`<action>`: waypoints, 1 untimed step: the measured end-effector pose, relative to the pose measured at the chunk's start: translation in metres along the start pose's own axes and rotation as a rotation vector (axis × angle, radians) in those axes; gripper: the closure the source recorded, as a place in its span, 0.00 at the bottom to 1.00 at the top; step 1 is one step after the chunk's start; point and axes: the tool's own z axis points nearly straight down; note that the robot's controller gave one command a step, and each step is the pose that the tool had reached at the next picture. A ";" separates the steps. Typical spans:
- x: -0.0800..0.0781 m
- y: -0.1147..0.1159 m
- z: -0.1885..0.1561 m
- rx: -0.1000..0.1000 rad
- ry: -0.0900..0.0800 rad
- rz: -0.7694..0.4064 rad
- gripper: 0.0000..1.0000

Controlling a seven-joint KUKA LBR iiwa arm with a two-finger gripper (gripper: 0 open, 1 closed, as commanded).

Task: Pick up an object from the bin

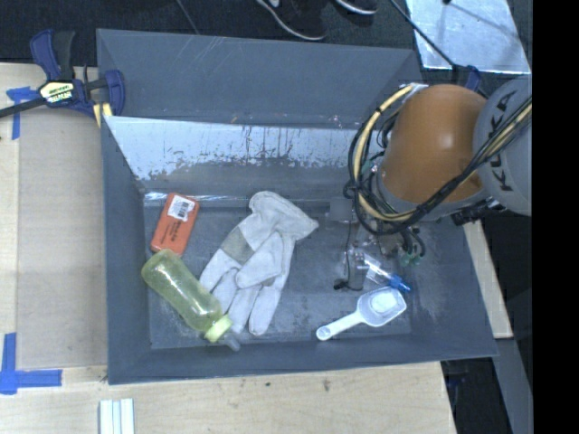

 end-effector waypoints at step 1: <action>-0.002 0.000 -0.004 0.000 -0.008 0.000 0.00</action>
Offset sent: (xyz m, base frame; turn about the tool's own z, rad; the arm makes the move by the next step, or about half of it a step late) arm 0.0482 0.0787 -0.0927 -0.0120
